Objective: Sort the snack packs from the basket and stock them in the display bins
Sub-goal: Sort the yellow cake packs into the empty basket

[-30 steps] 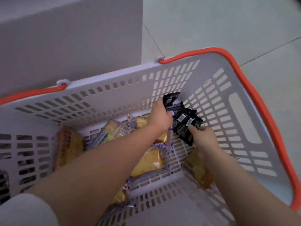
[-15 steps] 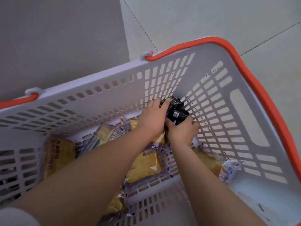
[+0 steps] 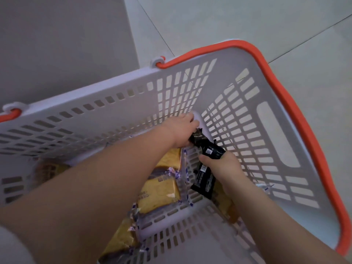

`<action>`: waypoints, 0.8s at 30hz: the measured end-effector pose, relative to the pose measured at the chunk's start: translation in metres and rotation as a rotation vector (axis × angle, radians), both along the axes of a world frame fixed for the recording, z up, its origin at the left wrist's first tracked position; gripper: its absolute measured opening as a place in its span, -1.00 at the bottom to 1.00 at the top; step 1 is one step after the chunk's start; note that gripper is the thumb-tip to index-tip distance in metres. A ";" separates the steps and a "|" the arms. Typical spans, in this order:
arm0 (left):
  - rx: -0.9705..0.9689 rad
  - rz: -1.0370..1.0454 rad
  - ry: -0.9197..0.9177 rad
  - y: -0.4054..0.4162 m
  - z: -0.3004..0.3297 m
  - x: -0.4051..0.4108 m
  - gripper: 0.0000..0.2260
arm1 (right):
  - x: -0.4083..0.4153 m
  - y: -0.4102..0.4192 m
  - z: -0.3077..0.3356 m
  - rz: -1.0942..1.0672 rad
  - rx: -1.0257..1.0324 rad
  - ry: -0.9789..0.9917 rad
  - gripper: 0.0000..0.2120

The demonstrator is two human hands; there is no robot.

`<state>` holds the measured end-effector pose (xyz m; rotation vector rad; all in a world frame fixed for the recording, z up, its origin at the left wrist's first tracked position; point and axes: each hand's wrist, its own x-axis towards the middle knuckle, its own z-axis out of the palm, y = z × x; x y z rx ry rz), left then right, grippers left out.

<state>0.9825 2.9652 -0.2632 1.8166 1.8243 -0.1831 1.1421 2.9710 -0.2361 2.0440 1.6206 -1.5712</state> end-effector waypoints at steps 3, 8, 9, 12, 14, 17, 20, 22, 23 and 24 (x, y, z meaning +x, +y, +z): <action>0.015 0.050 0.079 0.001 -0.002 0.010 -0.53 | -0.002 -0.006 0.004 -0.059 -0.012 0.041 -0.85; -0.027 0.000 0.226 -0.002 -0.006 0.014 -0.56 | -0.002 -0.007 0.015 -0.158 -0.079 0.140 -0.91; -0.033 -0.002 0.240 -0.004 -0.004 0.011 -0.57 | -0.002 -0.005 0.019 -0.164 -0.081 0.158 -0.92; 0.047 0.054 0.126 -0.014 0.007 0.000 -0.50 | 0.001 -0.001 0.033 -0.165 -0.058 0.223 -0.93; 0.175 0.225 -0.134 -0.028 0.021 -0.008 -0.46 | 0.005 0.000 0.043 -0.152 -0.025 0.269 -0.94; 0.360 0.379 -0.398 -0.062 0.050 -0.012 -0.56 | 0.008 -0.009 0.058 -0.173 -0.030 0.352 -0.88; 0.344 0.547 -0.532 -0.110 0.080 -0.012 -0.67 | 0.001 -0.031 0.077 -0.142 -0.049 0.391 -0.90; 0.275 0.665 -0.587 -0.143 0.094 -0.013 -0.80 | -0.007 -0.050 0.091 -0.065 -0.052 0.410 -0.94; 0.259 0.733 -0.641 -0.159 0.099 -0.014 -0.83 | -0.011 -0.059 0.099 -0.022 -0.059 0.420 -0.94; 0.249 0.806 -0.705 -0.176 0.105 -0.015 -0.82 | -0.015 -0.070 0.107 0.019 -0.072 0.433 -0.92</action>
